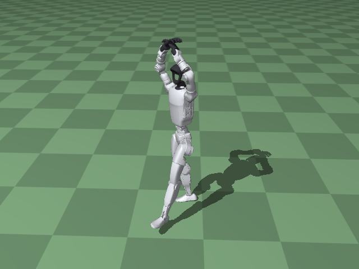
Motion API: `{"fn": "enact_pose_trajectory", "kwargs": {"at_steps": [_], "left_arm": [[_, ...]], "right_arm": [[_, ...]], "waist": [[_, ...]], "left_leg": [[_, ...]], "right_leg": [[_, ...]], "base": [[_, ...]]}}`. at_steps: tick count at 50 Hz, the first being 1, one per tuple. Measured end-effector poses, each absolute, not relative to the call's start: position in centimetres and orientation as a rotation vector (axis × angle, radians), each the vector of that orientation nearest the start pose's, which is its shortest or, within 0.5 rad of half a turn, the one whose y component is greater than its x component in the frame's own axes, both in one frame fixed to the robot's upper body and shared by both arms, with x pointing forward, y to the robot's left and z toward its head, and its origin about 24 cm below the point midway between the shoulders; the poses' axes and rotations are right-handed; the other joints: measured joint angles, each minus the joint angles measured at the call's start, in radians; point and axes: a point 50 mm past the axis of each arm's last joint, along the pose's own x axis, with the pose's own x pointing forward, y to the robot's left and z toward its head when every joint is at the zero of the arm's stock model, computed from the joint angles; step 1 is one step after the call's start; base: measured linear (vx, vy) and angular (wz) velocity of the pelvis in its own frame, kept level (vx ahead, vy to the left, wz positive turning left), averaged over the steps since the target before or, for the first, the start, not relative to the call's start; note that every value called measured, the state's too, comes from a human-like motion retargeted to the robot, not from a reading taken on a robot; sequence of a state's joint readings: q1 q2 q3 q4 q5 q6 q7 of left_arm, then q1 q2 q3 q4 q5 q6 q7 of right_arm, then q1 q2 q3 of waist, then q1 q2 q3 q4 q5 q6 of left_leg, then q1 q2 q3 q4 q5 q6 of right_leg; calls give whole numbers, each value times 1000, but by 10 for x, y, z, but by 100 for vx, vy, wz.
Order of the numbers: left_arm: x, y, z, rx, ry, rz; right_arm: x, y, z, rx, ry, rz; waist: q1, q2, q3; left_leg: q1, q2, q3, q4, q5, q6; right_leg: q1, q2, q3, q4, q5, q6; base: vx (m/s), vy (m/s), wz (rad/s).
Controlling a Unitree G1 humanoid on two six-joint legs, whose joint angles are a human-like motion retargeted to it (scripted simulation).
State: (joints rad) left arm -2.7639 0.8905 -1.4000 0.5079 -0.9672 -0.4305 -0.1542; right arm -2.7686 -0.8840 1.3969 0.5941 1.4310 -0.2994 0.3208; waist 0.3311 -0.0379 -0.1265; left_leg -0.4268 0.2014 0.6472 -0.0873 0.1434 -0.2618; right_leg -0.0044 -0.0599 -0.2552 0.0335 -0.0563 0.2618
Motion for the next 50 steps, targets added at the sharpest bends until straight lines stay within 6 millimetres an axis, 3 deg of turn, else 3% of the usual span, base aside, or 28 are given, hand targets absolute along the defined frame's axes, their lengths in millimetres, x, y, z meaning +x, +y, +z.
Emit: {"fn": "enact_pose_trajectory", "kwargs": {"at_steps": [10, 12, 19, 22, 25, 28, 31, 34, 36, 40, 43, 46, 48, 50], "left_arm": [[59, 31, 594, 1017, -1786, -564], [56, 30, 594, 995, -1805, -570], [50, 23, 592, 1014, -1823, -592], [53, 23, 591, 1013, -1807, -605], [57, 25, 592, 990, -1796, -612], [57, 28, 594, 967, -1802, -596], [58, 32, 595, 943, -1806, -584], [62, 35, 595, 930, -1782, -597], [69, 36, 593, 894, -1753, -621], [76, 36, 591, 903, -1727, -631], [75, 35, 591, 922, -1743, -618], [70, 33, 592, 950, -1776, -594], [67, 33, 592, 979, -1801, -577], [64, 31, 591, 1010, -1817, -572]], "right_arm": [[64, -40, 612, -685, -1578, 819], [65, -39, 610, -696, -1581, 817], [65, -43, 610, -676, -1567, 847], [71, -45, 609, -665, -1534, 864], [74, -44, 608, -673, -1519, 856], [72, -39, 608, -700, -1529, 839], [70, -34, 608, -710, -1534, 838], [72, -33, 607, -703, -1510, 848], [76, -34, 606, -704, -1492, 845], [83, -36, 605, -712, -1460, 845], [83, -36, 605, -707, -1463, 850], [80, -36, 607, -693, -1474, 859], [77, -36, 608, -683, -1481, 866], [74, -37, 610, -675, -1490, 861]], "waist": [[5, -4, -126], [5, 3, -93], [15, 4, -115], [5, -4, -121], [-10, 6, -110], [-29, 32, -90], [-55, 28, -72], [-100, 21, -60], [-118, 23, -54], [-190, 35, -41], [-233, 35, -33], [-274, 20, -16], [-300, 5, 8], [-307, -3, 39]], "left_leg": [[-3, -29, 247, 0, -41, 0], [87, -68, 266, 0, -80, 0], [234, -151, 207, 0, -150, 0], [290, -193, 137, 0, -179, 0], [372, -201, 65, 0, -203, 0], [450, -192, -2, 0, -224, 16], [479, -205, -68, 30, -261, 46], [472, -194, -143, 132, -331, 50], [496, -205, -189, 116, -337, 55], [502, -205, -302, 192, -380, 53], [507, -218, -390, 199, -390, 49], [524, -246, -471, 196, -393, 34], [545, -269, -518, 209, -402, 17], [579, -256, -548, 217, -416, 0]], "right_leg": [[9, -6, -144, 11, -7, 0], [70, -26, -174, 49, -34, 0], [189, -53, -245, 99, -25, 0], [252, -87, -273, 139, 35, -4], [291, -107, -279, 243, 132, -50], [244, -141, -246, 472, 240, -97], [92, -166, -113, 745, 303, -77], [-50, -122, 30, 899, 228, -46], [-134, -112, 73, 939, 134, -70], [-230, -140, 45, 850, -22, -136], [-287, -131, 43, 646, -44, -135], [-310, -112, 85, 364, 41, -87], [-301, -103, 142, 166, 149, -24], [-301, -41, 196, 11, 264, 0]], "base": [[30, 14, 79], [36, 16, 98], [48, 23, 88], [58, 32, 105], [58, 22, 101], [50, 20, 102], [39, 17, 111], [36, 7, 131], [31, 9, 118], [28, 9, 158], [24, 3, 156], [25, -1, 149], [29, -5, 134], [30, -31, 78]]}}
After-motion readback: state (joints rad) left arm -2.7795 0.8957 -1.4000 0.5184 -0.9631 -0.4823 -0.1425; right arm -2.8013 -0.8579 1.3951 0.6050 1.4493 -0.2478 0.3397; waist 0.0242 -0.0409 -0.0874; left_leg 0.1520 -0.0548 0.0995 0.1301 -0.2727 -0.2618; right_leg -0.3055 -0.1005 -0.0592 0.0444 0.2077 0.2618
